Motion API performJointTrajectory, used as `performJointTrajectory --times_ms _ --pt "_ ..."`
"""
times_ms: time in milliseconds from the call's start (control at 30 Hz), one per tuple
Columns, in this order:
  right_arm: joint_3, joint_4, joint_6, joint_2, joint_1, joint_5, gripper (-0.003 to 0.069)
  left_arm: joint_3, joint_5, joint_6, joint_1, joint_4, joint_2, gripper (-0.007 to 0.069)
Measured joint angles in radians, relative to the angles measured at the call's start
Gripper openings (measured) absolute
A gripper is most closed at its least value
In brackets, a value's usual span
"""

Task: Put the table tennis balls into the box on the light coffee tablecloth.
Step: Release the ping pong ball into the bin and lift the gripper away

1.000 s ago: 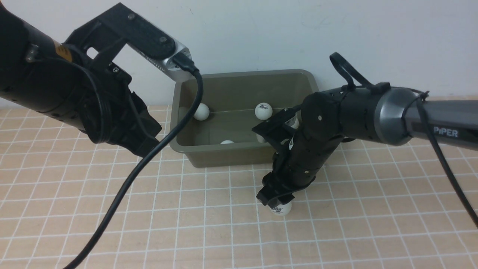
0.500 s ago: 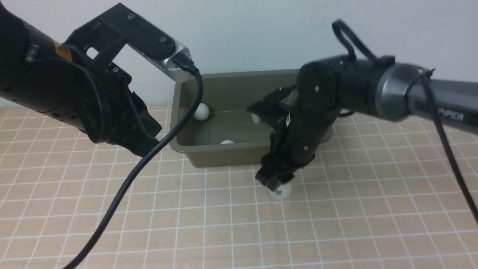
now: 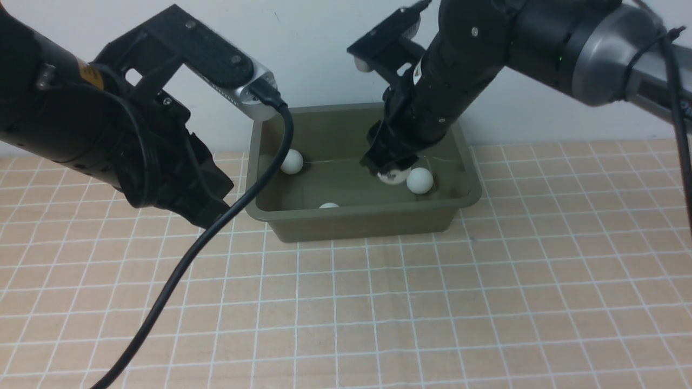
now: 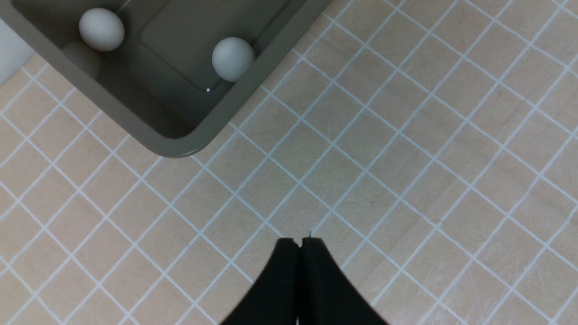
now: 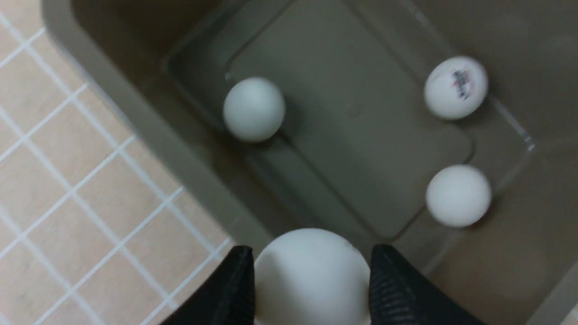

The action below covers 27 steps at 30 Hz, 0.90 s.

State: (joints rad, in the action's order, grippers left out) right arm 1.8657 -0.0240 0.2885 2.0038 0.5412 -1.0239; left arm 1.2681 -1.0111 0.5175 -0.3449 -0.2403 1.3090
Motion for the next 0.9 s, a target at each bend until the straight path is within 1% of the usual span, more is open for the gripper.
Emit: performJointTrajectory --times_ms 100,233,300,333,367,400,467,533,567,633,667,700,767,867,900 --pt "0.0 -0.009 0.02 0.027 -0.03 0.069 0.0304 0.0 0.0 0.0 0.0 -0.001 0.0 -0.0066" --pt "0.0 -0.062 0.048 0.073 -0.072 0.115 0.0307 0.0 0.0 0.0 0.0 -0.001 0.0 -0.0066" --pt "0.0 -0.092 0.061 0.096 -0.087 0.145 0.0356 0.0 -0.001 0.0 0.0 -0.001 0.0 -0.0066" --pt "0.0 -0.094 0.061 0.097 -0.089 0.152 0.0363 0.0 -0.001 0.0 0.0 -0.001 0.0 -0.0066" --pt "0.0 -0.097 0.062 0.105 -0.094 0.173 0.0433 0.0 -0.001 0.0 0.0 -0.001 0.0 -0.0066" --pt "0.002 -0.095 0.062 0.105 -0.095 0.183 0.0468 0.0 -0.001 0.0 0.0 -0.001 0.0 -0.0066" --pt "0.02 -0.077 0.064 0.105 -0.095 0.186 0.0511 0.0 -0.001 0.0 0.0 -0.001 0.0 -0.0066" --pt "0.045 -0.046 0.065 0.094 -0.095 0.175 0.0528 0.0 -0.001 0.0 0.0 -0.001 0.0 -0.0066" --pt "0.048 -0.037 0.065 0.092 -0.095 0.171 0.0529 0.0 -0.002 0.0 0.0 -0.001 0.0 -0.0066" --pt "0.101 0.031 0.056 0.056 -0.096 0.106 0.0523 0.0 -0.007 0.0 0.0 -0.001 0.0 -0.0066" --pt "0.111 0.044 0.05 0.052 -0.096 0.1 0.0521 0.0 -0.007 0.0 0.0 -0.001 0.0 -0.0066" --pt "0.15 0.098 0.02 0.011 -0.097 0.042 0.05 0.0 -0.012 0.0 0.0 -0.001 0.0 -0.0066" --pt "0.192 0.157 -0.022 -0.034 -0.097 -0.009 0.0472 0.0 -0.015 0.0 0.0 -0.001 0.0 -0.0066" --pt "0.238 0.211 -0.095 -0.124 -0.098 -0.057 0.0405 0.0 -0.015 0.0 0.0 -0.007 0.0 -0.0066" --pt "0.251 0.217 -0.123 -0.163 -0.098 -0.071 0.0367 0.0 -0.013 0.0 0.0 -0.015 0.0 -0.0066"
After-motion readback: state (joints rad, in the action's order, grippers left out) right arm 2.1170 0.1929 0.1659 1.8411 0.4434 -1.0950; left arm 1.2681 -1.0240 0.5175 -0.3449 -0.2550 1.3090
